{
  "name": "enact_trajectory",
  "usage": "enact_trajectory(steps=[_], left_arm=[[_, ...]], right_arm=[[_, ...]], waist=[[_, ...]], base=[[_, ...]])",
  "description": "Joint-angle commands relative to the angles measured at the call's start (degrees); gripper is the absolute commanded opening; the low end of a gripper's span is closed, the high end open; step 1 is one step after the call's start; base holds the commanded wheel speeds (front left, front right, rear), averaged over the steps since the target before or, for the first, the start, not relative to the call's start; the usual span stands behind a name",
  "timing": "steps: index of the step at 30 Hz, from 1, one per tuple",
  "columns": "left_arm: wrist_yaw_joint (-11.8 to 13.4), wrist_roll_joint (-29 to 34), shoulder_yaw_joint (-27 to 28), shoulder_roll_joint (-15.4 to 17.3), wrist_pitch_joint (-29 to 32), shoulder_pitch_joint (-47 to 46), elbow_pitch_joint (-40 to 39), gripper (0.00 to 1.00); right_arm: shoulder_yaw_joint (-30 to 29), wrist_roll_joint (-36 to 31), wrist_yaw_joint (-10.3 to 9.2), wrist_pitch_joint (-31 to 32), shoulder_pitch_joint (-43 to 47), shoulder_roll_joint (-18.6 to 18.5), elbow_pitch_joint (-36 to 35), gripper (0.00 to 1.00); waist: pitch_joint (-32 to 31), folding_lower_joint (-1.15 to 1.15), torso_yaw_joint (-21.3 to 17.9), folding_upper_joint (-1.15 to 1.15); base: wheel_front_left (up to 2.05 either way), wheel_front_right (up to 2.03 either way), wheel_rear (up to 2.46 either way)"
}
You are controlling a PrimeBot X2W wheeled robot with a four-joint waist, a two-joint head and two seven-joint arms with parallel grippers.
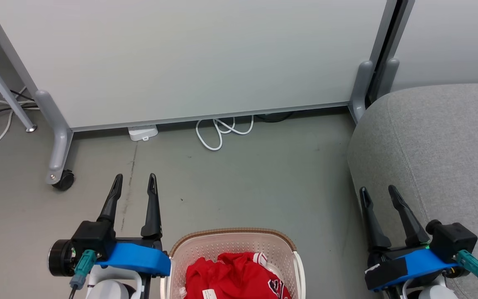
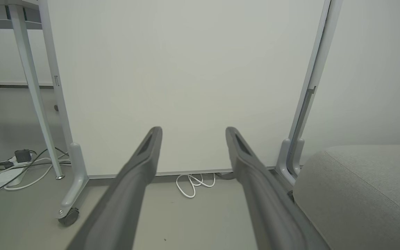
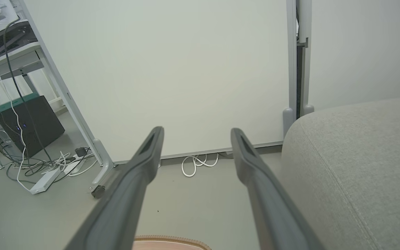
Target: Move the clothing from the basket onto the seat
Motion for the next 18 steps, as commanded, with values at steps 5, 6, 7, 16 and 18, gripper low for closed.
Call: enact_trajectory(steps=[5,6,7,16,18], left_arm=[[-0.3,2.8,-0.1,-0.1,-0.8,-0.8,0.2,1.0],[-0.4,3.1,-0.1,-0.1,-0.9,-0.8,0.3,1.0],[-0.5,3.4,-0.2,-0.1,-1.1,-0.8,0.5,1.0],[-1.1,6.3,-0.4,-0.2,-2.0,-1.0,1.2,1.0],[-1.2,6.8,-0.5,-0.3,-2.1,-1.1,1.3,1.0]], right_arm=[[0.4,-2.8,0.15,-0.8,-0.8,-0.3,-0.1,1.0],[0.5,-3.1,0.14,-1.0,-0.8,-0.3,-0.1,1.0],[0.5,-3.5,0.14,-1.1,-0.9,-0.3,-0.1,1.0],[0.9,-6.7,0.15,-2.0,-0.9,-0.4,0.0,1.0],[1.0,-7.4,0.16,-2.2,-0.9,-0.4,0.0,1.0]], waist=[[0.1,0.0,0.1,0.0],[0.1,0.0,0.1,0.0],[0.1,0.0,0.1,0.0],[0.4,0.0,0.3,0.0],[0.4,0.0,0.4,0.0]], base=[[0.0,0.0,0.0],[0.0,0.0,0.0],[0.0,0.0,0.0],[0.0,0.0,0.0],[0.0,0.0,0.0]])
